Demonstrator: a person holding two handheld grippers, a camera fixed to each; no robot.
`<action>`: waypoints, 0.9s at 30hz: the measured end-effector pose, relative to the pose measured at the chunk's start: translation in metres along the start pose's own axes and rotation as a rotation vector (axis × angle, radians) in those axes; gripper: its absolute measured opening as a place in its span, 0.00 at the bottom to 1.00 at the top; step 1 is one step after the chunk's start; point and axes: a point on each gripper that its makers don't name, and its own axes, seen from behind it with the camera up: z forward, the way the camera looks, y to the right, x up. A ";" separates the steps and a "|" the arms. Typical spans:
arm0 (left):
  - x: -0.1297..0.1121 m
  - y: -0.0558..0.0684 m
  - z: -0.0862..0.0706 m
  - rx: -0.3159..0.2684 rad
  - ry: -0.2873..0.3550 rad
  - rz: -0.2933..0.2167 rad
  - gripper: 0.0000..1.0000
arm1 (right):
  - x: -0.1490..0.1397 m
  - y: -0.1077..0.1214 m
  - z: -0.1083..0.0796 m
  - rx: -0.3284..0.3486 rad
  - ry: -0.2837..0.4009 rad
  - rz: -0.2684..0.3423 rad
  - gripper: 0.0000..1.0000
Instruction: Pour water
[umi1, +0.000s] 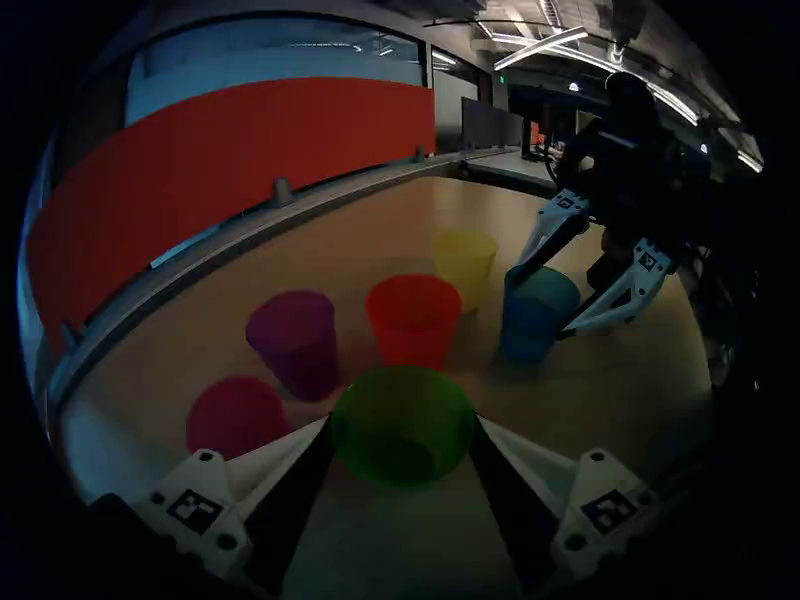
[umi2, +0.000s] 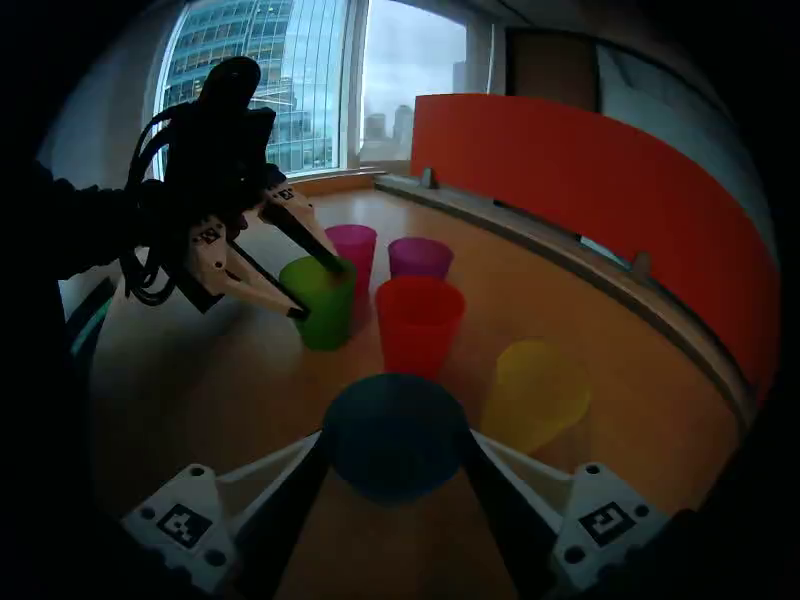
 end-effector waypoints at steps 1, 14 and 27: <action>0.001 0.000 0.000 0.001 0.002 -0.002 0.89 | 0.000 0.000 -0.001 0.000 0.002 0.000 0.92; 0.024 0.001 -0.021 0.007 0.067 -0.021 0.89 | 0.029 0.000 -0.022 -0.018 0.067 0.019 0.92; 0.062 0.001 -0.057 0.053 0.161 -0.004 0.89 | 0.070 -0.001 -0.051 -0.043 0.164 0.018 0.92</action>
